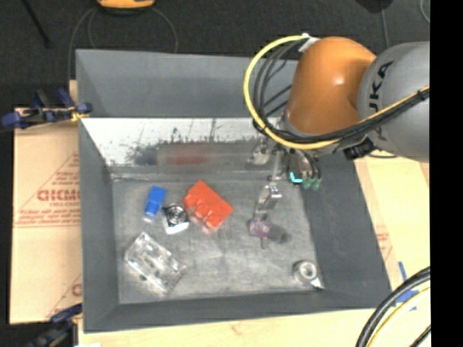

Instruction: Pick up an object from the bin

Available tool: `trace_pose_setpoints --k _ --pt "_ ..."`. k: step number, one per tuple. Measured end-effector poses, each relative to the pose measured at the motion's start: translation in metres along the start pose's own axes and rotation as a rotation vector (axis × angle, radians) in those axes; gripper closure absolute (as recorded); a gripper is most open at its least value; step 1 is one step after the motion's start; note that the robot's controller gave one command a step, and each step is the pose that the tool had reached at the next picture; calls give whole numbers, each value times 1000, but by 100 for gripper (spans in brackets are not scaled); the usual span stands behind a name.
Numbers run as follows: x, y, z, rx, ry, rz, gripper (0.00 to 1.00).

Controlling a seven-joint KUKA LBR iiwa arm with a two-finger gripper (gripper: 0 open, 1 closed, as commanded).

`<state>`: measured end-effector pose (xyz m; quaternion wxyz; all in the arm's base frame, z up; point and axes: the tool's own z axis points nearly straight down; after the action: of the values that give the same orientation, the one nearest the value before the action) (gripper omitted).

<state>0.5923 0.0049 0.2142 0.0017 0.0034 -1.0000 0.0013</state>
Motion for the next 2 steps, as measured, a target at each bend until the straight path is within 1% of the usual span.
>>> trace_pose_setpoints --k 1,2 --pt "-31 45 126 -1 -2 -107 0" --pt "-48 80 135 -4 -21 63 0"
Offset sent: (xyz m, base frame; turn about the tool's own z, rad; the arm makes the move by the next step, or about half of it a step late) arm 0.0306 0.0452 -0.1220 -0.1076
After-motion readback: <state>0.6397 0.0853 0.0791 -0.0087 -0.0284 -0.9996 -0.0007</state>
